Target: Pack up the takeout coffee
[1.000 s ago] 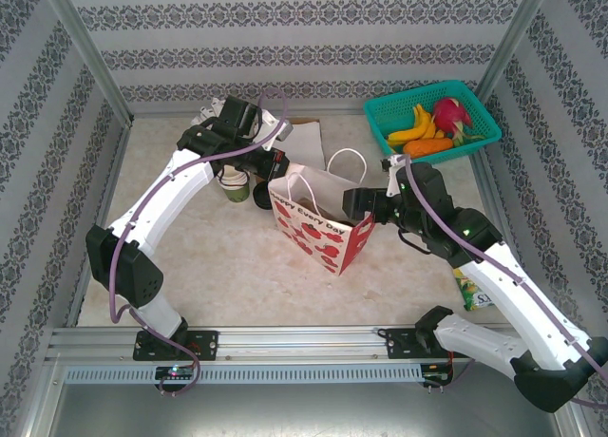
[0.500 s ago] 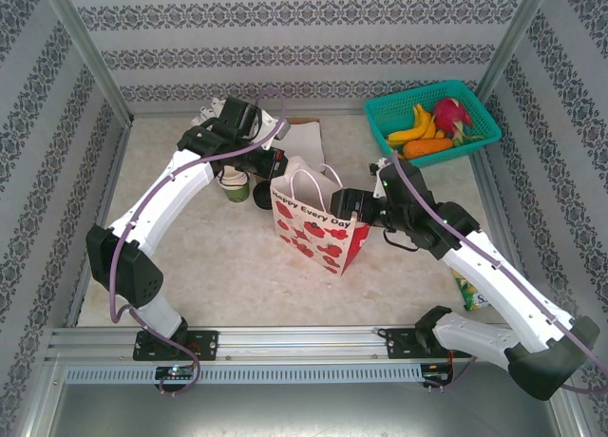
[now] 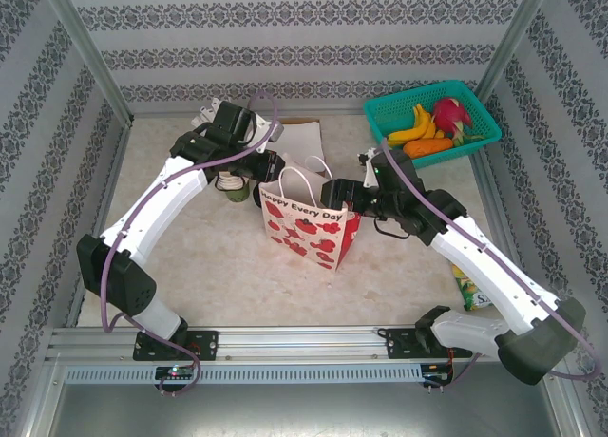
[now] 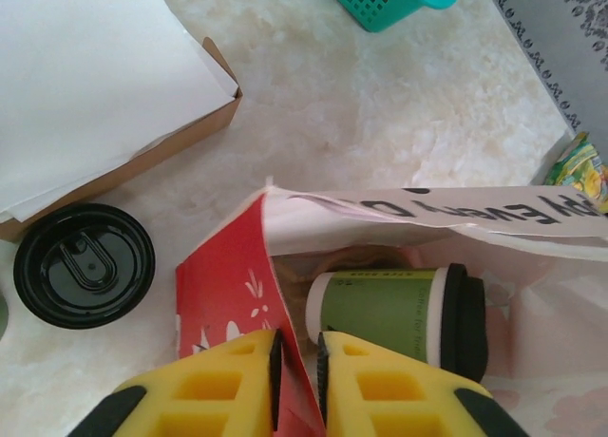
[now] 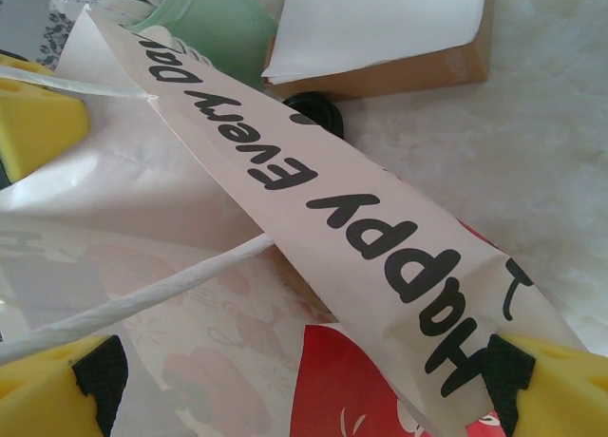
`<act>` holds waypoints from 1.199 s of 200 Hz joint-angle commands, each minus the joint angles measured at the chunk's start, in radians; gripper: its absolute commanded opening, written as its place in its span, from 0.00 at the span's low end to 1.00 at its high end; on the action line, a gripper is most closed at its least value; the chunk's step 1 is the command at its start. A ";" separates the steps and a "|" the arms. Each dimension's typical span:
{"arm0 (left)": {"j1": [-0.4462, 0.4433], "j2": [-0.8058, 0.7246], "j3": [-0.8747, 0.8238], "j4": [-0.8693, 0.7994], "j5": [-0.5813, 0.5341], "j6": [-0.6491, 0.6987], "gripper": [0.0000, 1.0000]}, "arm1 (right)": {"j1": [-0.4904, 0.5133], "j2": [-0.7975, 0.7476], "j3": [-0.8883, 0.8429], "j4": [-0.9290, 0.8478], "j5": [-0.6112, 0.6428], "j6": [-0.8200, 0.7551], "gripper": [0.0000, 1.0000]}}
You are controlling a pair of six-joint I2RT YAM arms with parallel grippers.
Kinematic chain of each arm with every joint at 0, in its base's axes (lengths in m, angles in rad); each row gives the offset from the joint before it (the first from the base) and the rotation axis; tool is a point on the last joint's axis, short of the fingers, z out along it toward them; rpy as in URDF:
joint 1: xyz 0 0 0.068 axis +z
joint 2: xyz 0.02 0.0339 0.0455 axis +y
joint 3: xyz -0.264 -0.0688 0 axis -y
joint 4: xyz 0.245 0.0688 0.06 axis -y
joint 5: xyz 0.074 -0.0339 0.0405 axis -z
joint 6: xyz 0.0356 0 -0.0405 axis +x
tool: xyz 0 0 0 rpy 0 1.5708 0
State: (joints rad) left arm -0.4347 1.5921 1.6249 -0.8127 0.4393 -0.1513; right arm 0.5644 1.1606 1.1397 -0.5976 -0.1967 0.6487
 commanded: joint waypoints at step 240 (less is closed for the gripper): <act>0.097 -0.307 -0.203 0.168 -0.229 -0.204 1.00 | -0.117 0.134 0.242 -0.100 0.091 -0.167 0.98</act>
State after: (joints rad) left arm -0.3569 1.3163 1.4311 -0.6930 0.3141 -0.3145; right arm 0.4553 1.3491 1.3510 -0.6289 -0.2729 0.5049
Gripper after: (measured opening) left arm 0.982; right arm 0.978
